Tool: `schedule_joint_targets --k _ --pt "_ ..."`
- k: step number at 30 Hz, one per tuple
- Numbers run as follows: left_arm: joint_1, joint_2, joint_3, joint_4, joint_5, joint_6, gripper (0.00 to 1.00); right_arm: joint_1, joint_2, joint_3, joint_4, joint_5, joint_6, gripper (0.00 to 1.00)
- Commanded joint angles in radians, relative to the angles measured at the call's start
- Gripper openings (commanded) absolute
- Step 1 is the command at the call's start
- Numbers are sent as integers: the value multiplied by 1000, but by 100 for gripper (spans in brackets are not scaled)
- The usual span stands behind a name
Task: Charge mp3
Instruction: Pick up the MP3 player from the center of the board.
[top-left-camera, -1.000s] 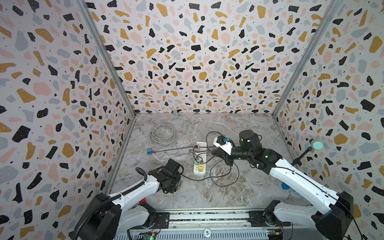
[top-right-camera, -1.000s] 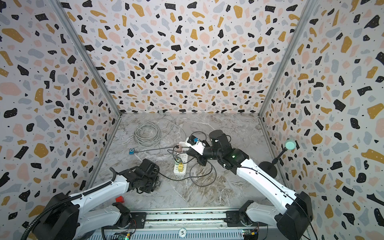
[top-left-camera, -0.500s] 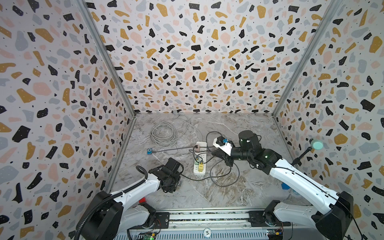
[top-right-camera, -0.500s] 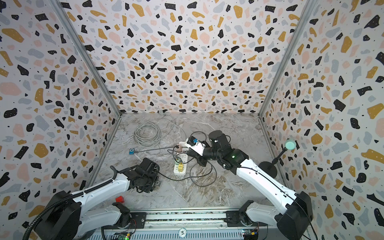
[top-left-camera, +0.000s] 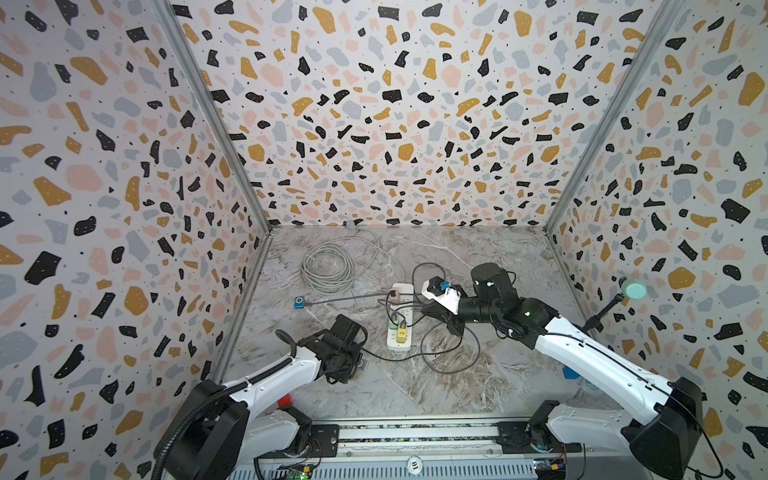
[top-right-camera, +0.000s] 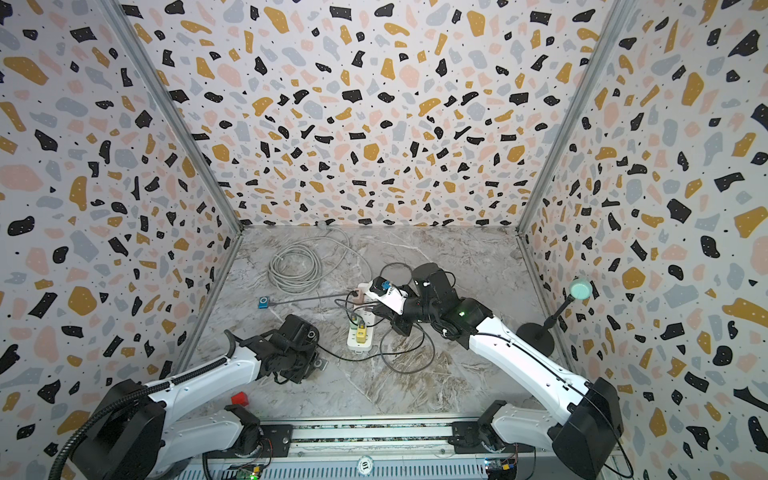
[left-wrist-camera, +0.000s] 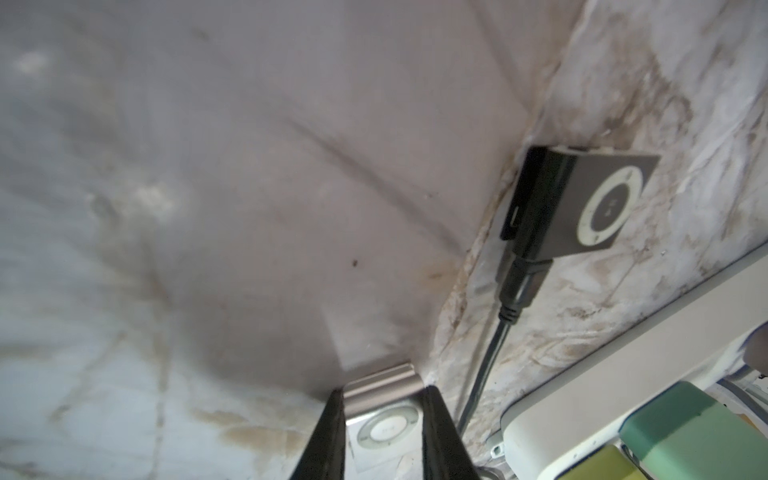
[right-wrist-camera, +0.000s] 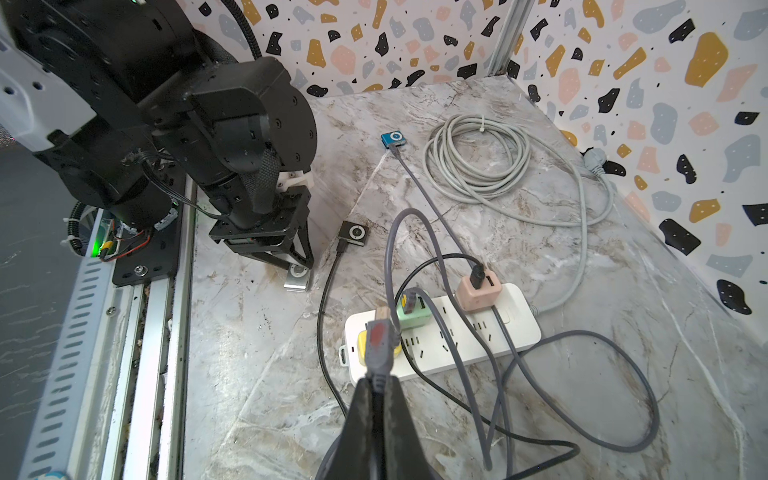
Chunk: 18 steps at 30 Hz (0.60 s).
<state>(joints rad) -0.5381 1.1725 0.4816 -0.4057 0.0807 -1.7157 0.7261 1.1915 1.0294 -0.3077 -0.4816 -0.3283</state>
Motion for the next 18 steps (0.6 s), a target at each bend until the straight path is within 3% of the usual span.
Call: schedule_joint_targets --k 1,5,9,11,12,14,15,18 --pt "21 -13 -25 4 19 51 7 5 -15 29 -15 6 -13 0" --pt "72 3 61 128 66 245 4 28 -19 25 -14 8 -59 0" --pt "152 113 200 334 371 583 0 90 -7 39 -32 17 -189 0" --pt "153 215 365 149 477 806 0 134 7 53 -45 29 -279 0" --pt "151 274 465 -13 495 978 0 155 20 64 -49 41 -316 0" --pt "151 359 612 -256 498 1201 0 173 56 101 -78 47 -363 0" --pt "151 381 656 -320 482 1267 0 179 82 128 -104 47 -386 0" --pt "151 365 645 -250 533 1245 0 194 142 189 -169 89 -439 0"
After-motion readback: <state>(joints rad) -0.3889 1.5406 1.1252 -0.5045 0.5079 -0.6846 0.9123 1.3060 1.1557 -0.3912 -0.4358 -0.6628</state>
